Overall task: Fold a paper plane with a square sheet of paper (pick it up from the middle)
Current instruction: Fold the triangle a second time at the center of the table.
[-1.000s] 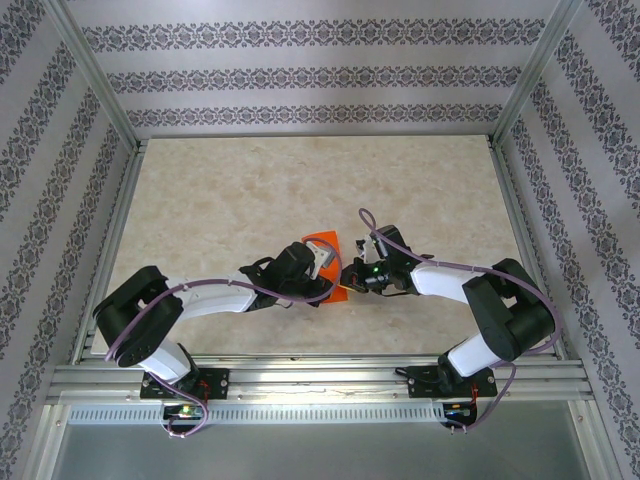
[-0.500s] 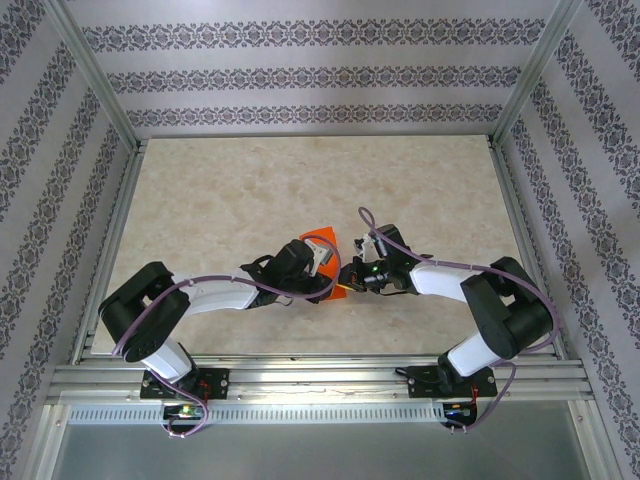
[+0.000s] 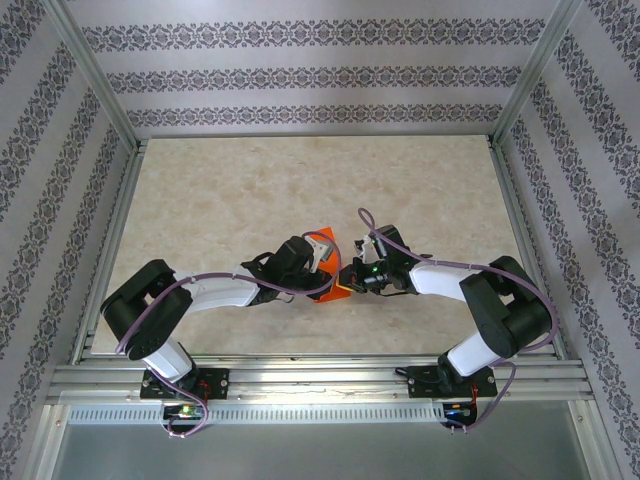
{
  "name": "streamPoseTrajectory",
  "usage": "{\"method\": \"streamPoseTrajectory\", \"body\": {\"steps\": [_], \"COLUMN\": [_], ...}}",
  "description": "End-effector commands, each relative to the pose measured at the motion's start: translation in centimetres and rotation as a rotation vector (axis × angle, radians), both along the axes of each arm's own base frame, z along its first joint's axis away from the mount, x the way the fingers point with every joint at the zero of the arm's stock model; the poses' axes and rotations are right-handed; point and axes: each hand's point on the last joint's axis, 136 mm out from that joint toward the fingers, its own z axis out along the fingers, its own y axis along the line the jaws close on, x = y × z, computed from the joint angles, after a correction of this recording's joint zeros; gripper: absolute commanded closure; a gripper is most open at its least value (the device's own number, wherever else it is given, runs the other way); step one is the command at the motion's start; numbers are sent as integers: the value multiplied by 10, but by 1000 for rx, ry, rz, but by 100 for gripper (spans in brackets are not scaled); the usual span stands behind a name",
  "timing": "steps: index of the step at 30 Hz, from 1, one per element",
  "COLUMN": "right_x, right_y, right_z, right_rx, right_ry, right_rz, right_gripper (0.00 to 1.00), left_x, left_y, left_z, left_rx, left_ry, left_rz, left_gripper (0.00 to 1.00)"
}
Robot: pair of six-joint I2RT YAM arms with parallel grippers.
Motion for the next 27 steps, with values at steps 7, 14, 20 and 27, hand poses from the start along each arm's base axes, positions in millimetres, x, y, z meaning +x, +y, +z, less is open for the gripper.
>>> {"method": "streamPoseTrajectory", "body": {"steps": [7,14,20,27], "right_x": [7,3,-13,-18], "right_y": [-2,-9,-27,-35], "right_z": [-9,-24,-46,-52], "right_rx": [-82,-207,-338,-389], "right_ry": [-14,4,50,57], "right_rz": [5,37,66,89], "right_gripper": [100,100,100,100], "left_x": [7,5,6,11], "left_y": [-8,-10,-2,11], "left_z": [14,9,1,-12], "left_rx": [-60,-57,-26,5], "left_ry": [-17,0,9,30], "left_rz": [-10,-14,7,31], "left_gripper": [99,100,100,100]}}
